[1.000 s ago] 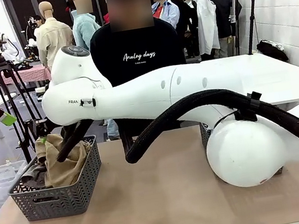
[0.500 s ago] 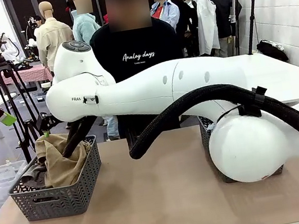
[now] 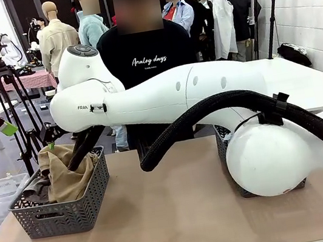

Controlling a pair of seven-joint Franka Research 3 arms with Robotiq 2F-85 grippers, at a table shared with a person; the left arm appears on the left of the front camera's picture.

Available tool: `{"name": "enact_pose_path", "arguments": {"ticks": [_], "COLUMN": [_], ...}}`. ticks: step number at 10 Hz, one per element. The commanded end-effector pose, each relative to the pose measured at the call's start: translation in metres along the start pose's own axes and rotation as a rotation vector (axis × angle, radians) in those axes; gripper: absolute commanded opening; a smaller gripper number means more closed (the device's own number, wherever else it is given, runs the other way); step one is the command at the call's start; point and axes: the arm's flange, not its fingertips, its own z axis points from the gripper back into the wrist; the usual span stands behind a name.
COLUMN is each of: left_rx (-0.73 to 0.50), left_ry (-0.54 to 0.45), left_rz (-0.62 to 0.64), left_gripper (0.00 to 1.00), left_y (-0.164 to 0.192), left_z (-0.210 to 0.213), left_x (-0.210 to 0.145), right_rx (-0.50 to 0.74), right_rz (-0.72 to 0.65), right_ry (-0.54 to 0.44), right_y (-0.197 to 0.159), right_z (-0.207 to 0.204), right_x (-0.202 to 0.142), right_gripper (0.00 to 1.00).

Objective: Sort the tops and bottoms.
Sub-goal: Sort the clothes according to human instructions.

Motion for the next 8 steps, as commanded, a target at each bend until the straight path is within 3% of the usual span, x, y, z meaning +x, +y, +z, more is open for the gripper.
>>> {"name": "enact_pose_path", "arguments": {"ticks": [1,8], "left_rx": [0.001,0.001], "left_ry": [0.012,0.012], "left_rz": [0.005,0.005], "left_gripper": [1.0,1.0], "left_y": [0.0002,0.0002], "left_z": [0.0027,0.0027], "left_x": [-0.0008,-0.0008], "right_rx": [0.006,0.006], "right_rz": [0.005,0.005], "right_ry": [-0.009,-0.009], "right_y": [0.0012,0.0012], "right_z": [0.0016,0.0016], "right_x": [0.0018,0.0018], "right_gripper": [1.0,1.0]}}
